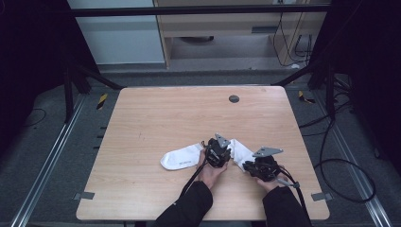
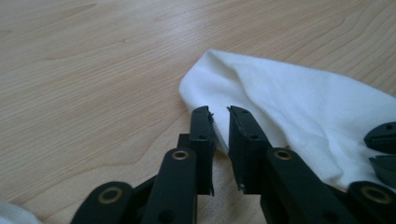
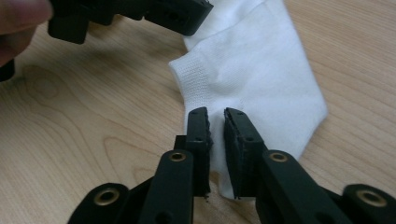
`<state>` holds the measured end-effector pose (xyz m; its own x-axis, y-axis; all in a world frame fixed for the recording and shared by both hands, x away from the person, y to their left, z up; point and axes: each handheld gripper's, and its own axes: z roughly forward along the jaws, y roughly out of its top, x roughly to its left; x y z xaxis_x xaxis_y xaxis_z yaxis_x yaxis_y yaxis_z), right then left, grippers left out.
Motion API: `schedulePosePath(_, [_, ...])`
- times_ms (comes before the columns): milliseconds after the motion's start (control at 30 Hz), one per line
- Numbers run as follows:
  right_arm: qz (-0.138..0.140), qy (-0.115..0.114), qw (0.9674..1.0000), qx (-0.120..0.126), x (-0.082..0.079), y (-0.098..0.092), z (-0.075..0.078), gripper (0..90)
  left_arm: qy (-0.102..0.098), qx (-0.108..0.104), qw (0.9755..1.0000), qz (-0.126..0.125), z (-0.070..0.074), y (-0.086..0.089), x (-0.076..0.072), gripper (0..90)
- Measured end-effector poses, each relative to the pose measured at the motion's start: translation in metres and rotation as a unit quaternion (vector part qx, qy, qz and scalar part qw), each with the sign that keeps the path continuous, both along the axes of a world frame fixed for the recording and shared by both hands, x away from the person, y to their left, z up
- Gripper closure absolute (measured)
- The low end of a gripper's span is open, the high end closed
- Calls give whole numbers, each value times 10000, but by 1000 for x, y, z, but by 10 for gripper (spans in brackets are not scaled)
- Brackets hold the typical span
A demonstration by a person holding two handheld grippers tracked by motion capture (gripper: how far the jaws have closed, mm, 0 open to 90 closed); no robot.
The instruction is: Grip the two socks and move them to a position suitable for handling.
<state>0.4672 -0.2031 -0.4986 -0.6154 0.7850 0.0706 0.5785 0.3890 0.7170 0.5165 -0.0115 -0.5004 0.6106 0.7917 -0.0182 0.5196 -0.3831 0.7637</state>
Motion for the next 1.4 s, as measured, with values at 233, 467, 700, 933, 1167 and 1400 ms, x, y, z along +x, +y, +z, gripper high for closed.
schedulePosePath(233, [18,140,9998,123,0,-1,1,868,56,30,10000,-31,-3,1,4,888])
schedulePosePath(467, [-60,-153,9985,518,-4,-5,13,872,29,116,9999,-107,-2,1,4,894])
schedulePosePath(700, [-549,-663,9921,914,-5,-14,23,872,-15,182,9997,-168,0,2,1,896])
schedulePosePath(933, [-1378,-1024,9788,1113,1,-31,23,871,-65,216,9993,-284,4,5,-4,897])
schedulePosePath(1167, [-1793,-926,9747,963,6,-41,17,865,-13,238,9989,-406,5,9,-8,897])
schedulePosePath(1400, [-2025,-888,9721,782,12,-46,14,861,-5,272,9982,-529,5,8,-12,897])
